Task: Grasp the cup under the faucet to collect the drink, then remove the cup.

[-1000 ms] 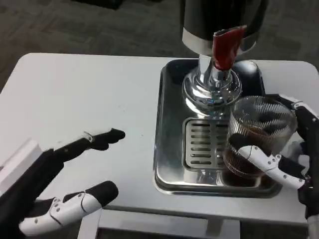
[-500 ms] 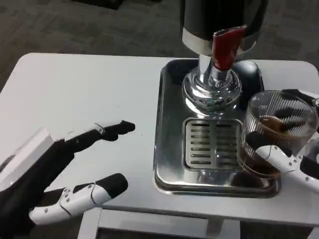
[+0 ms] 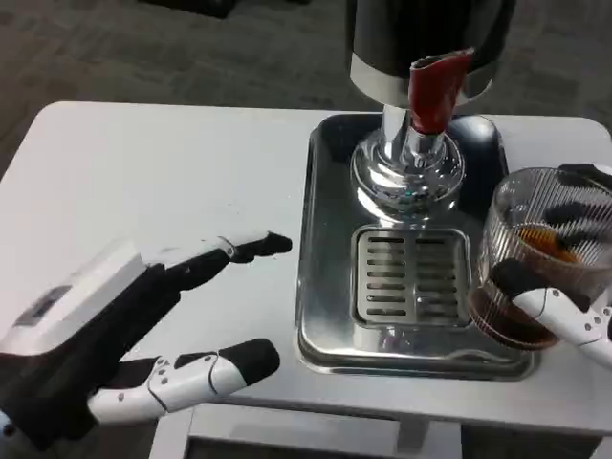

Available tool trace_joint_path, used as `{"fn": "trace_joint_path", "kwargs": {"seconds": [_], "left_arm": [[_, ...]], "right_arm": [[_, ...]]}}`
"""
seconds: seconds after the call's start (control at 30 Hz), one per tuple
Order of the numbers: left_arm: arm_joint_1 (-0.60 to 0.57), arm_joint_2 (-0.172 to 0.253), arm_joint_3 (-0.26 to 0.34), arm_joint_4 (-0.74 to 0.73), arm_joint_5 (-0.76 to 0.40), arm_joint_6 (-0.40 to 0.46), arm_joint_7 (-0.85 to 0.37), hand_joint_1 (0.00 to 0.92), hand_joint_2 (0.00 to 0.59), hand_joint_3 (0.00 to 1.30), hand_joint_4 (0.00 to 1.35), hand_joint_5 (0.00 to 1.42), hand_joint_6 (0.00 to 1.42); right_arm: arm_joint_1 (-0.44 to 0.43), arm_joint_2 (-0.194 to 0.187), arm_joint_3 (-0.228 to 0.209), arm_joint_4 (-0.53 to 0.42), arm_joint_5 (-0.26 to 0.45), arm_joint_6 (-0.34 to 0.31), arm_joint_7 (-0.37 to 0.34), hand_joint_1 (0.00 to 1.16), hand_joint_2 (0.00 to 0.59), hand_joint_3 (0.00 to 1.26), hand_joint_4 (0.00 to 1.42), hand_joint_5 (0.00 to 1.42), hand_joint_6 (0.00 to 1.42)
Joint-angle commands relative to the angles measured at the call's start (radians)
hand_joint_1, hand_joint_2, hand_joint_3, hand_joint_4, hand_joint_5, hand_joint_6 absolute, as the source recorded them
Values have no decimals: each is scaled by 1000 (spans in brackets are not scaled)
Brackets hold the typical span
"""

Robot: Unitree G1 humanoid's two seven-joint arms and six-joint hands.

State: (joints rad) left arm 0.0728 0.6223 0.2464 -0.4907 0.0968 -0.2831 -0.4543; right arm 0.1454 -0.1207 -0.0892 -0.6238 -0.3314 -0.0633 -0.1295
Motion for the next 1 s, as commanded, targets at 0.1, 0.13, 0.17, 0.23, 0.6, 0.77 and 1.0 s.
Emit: {"fn": "trace_joint_path", "kwargs": {"seconds": [0.1, 0.13, 0.17, 0.23, 0.6, 0.77, 1.0], "left_arm": [[-13, 35, -34, -47, 57, 48, -30, 0, 86, 186, 112, 149, 162], [-17, 36, -34, -54, 62, 55, -30, 0, 85, 184, 109, 147, 160], [-19, 36, -34, -58, 64, 59, -31, 0, 77, 176, 101, 133, 151], [-23, 43, -34, -77, 80, 79, -35, 0, 75, 165, 85, 115, 134], [-17, 52, -48, -143, 100, 101, -59, 0, 62, 110, 0, 54, 91], [-1, 51, -32, -154, 100, 93, -59, 0, 74, 101, 0, 50, 90], [38, 38, -16, -207, 85, 106, -55, 0, 75, 99, 0, 49, 90]], "right_arm": [[32, -4, -9, -73, 34, -53, 28, 947, 156, 983, 1194, 1422, 1424], [35, -4, -9, -78, 36, -55, 32, 947, 156, 983, 1194, 1424, 1424], [37, -4, -9, -82, 38, -57, 36, 947, 156, 983, 1194, 1424, 1424], [40, -5, -10, -86, 41, -61, 42, 947, 156, 983, 1194, 1424, 1424], [60, 0, -9, -112, 49, -87, 64, 947, 156, 994, 1194, 1424, 1424], [77, 1, -10, -128, 56, -91, 76, 951, 157, 1008, 1207, 1424, 1424], [100, -4, -21, -147, 70, -100, 93, 954, 157, 1010, 1209, 1424, 1424]]}}
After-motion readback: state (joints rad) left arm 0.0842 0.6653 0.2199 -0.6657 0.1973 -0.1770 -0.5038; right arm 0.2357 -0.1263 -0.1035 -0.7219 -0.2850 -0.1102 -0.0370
